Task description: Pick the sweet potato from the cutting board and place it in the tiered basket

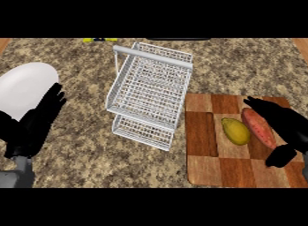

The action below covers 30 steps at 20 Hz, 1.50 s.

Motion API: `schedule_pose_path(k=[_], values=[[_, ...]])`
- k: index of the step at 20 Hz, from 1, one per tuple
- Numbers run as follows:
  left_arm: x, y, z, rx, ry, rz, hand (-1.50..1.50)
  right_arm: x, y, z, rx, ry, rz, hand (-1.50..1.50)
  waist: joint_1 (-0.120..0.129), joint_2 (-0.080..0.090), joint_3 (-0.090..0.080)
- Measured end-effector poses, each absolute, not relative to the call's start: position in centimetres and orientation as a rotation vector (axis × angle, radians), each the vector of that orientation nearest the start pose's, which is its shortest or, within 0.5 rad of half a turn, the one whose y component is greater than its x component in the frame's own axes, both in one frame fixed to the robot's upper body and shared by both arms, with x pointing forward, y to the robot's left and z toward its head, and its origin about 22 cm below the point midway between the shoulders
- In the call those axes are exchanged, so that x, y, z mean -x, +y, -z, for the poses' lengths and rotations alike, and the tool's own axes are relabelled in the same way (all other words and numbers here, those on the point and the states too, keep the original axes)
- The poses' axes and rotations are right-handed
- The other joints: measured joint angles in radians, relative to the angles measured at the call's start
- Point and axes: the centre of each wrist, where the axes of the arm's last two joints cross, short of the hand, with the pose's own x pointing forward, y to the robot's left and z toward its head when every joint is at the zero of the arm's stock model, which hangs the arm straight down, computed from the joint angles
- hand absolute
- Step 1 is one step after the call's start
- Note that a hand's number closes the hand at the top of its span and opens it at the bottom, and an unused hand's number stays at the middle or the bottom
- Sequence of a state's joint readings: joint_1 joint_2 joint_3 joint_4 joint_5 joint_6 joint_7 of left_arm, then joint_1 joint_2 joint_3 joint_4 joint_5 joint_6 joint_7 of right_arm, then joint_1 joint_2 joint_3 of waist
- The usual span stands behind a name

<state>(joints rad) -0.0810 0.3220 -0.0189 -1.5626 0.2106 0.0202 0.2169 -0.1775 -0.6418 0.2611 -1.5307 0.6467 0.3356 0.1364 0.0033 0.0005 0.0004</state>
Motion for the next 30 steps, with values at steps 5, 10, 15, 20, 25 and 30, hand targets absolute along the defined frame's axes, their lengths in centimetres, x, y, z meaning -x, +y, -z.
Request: schedule_pose_path(k=[5, 10, 15, 20, 25, 30], values=[[-26.2, 28.8, -3.3, -0.075, -1.412, 0.095, 0.00, -28.6, -31.2, -6.0, 0.749, -1.109, -1.354, -1.50, 0.000, 0.000, 0.000], [-25.9, 28.9, -3.2, -0.069, -1.419, 0.102, 0.00, -29.0, -30.5, -4.9, 0.722, -1.035, -1.397, 1.50, 0.000, -0.001, -0.001], [-26.4, 29.6, -3.2, -0.071, -1.421, 0.094, 0.00, -29.2, -31.1, -4.7, 0.678, -0.982, -1.486, 1.50, -0.001, -0.002, -0.003], [-26.4, 29.2, -3.0, -0.070, -1.419, 0.097, 0.00, -28.9, -31.3, -3.6, 0.703, -1.006, -1.568, 1.50, -0.002, -0.005, -0.008], [-25.7, 29.7, -3.0, -0.072, -1.423, 0.089, 0.00, -28.2, -31.4, -3.9, 0.769, -1.082, -1.561, 1.50, -0.005, -0.005, -0.006], [-25.3, 30.0, -3.4, -0.083, -1.414, 0.073, 0.00, -26.4, -34.3, -3.7, 0.937, -1.075, -1.388, 1.50, -0.016, -0.006, -0.003]])
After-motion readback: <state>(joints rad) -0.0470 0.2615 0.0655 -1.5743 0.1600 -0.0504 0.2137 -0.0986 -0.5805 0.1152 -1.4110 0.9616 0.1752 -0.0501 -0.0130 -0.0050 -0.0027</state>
